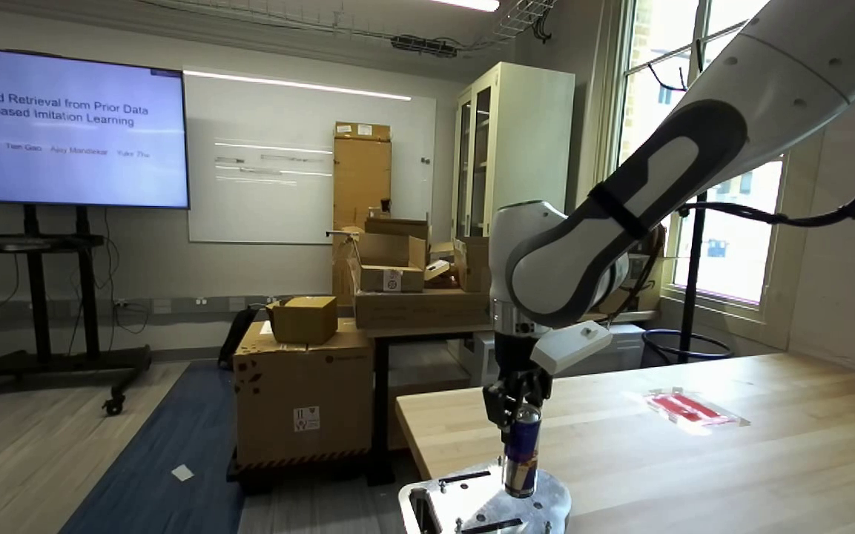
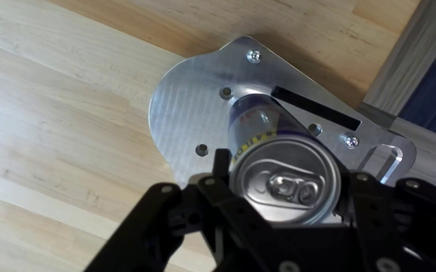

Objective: Move the can to the left

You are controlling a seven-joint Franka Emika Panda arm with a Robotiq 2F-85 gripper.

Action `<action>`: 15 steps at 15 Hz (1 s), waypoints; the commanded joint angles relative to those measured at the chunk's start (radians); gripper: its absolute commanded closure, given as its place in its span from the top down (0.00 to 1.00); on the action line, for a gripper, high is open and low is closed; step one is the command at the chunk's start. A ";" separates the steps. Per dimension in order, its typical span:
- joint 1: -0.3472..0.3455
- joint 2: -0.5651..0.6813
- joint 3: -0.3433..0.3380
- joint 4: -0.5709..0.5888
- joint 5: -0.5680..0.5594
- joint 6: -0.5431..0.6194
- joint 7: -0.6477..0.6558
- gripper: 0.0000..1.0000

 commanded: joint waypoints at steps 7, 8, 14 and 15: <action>0.024 0.162 -0.016 0.205 -0.023 -0.059 0.033 0.33; 0.024 0.172 -0.016 0.217 -0.020 -0.066 0.031 0.33; 0.021 0.180 -0.018 0.231 -0.012 -0.121 0.029 1.00; 0.019 0.166 -0.016 0.219 -0.011 -0.124 0.028 1.00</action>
